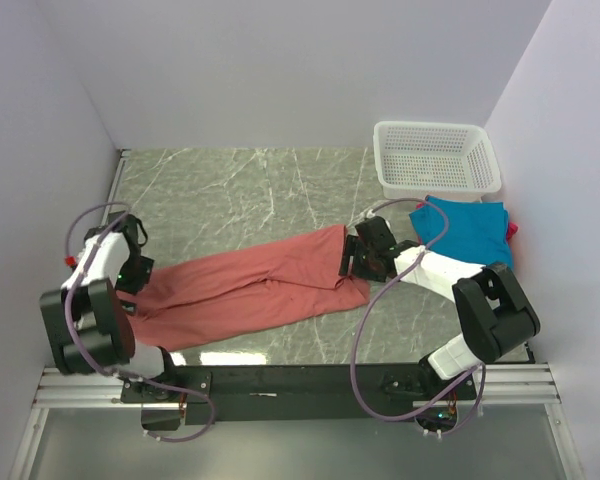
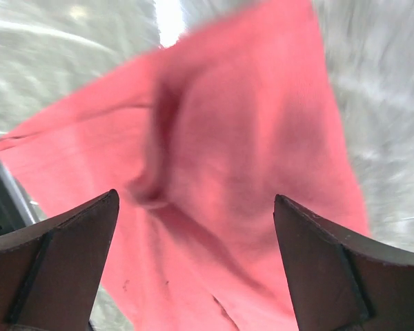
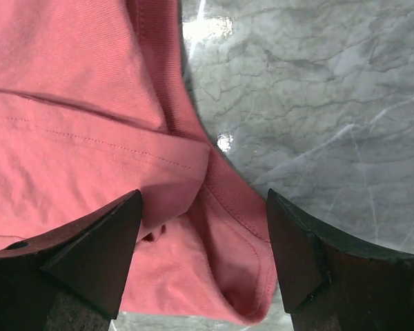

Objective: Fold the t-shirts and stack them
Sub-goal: Fold the tshirt

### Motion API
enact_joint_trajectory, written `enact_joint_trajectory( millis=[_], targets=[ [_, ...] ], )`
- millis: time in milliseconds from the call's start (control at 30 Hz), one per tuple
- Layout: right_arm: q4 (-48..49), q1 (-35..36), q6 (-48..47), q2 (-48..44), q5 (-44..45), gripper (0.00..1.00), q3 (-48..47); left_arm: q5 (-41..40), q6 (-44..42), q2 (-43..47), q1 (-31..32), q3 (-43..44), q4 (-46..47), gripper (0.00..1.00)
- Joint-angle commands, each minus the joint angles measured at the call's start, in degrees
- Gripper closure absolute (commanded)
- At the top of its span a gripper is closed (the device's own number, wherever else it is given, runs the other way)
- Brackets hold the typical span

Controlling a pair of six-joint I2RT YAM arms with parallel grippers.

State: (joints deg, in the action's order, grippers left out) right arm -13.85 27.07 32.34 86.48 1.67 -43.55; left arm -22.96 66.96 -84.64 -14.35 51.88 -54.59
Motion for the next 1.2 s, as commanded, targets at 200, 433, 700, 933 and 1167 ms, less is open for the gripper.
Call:
enact_joint_trajectory(
  millis=[200,433,700,933,1167],
  targets=[
    [0.2,-0.7,0.4,-6.0,1.1,0.21,0.4,-6.4,4.9,13.1,-7.3,1.6,-9.0,0.01],
    [1.0,-0.4,-3.7,-10.9,0.4,0.21,-3.6,6.4,-3.2,20.1,-7.4,1.6,-1.7,0.01],
    [2.3,5.7,-5.3,-1.1,2.7,0.23,-11.2,16.0,-3.3,19.8,1.8,-2.7,9.0,0.01],
    [-3.6,6.2,-3.5,7.2,4.7,0.32,-18.0,9.5,-3.1,13.8,3.9,-6.6,9.2,0.01],
    [-2.6,7.5,-1.4,8.3,2.1,0.36,-12.8,5.6,-1.3,12.0,-1.4,-11.7,8.0,0.01]
  ],
)
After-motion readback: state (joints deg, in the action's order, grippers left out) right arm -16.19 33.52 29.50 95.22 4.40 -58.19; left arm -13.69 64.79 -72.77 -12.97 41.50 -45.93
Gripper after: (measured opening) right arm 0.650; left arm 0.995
